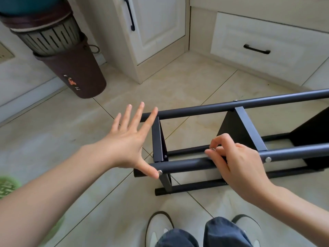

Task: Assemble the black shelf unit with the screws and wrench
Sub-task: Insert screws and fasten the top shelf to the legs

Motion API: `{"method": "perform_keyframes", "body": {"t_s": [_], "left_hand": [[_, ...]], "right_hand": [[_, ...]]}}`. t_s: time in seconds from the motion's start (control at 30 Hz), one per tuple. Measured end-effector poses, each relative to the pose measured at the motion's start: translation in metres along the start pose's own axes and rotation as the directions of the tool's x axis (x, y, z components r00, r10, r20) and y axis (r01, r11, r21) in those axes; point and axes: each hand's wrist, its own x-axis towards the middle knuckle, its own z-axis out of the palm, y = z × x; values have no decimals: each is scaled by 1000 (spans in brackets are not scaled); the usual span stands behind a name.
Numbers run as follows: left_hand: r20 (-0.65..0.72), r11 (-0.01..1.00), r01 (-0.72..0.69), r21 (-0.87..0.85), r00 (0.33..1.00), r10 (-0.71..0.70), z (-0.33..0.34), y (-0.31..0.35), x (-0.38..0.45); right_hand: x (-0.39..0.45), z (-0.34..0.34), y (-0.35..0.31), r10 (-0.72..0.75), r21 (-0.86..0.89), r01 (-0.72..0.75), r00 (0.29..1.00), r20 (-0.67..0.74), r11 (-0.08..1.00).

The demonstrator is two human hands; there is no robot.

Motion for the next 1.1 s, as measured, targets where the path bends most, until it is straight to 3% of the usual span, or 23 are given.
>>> {"method": "perform_keyframes", "body": {"t_s": [0.37, 0.6, 0.77, 0.87, 0.93, 1.1], "left_hand": [[176, 998, -11, 59, 984, 1, 0, 0, 11], [161, 992, -109, 69, 982, 97, -4, 1, 12], [161, 984, -162, 71, 976, 149, -4, -6, 14], [151, 986, -156, -61, 975, 163, -7, -12, 15], [141, 982, -152, -114, 976, 168, -7, -15, 16], [116, 977, -209, 36, 972, 203, -3, -20, 19]], "right_hand": [[-4, 0, -1, -25, -17, 25, 1000, -2, 1000], [1, 2, -11, 49, -116, -47, 999, 22, 992], [12, 26, -39, -124, -154, 112, 990, -71, 982], [18, 46, -57, -183, -128, 174, 981, -59, 976], [20, 54, -64, -167, -140, 156, 984, -65, 978], [26, 58, -72, -50, -149, 39, 996, -70, 988]]}}
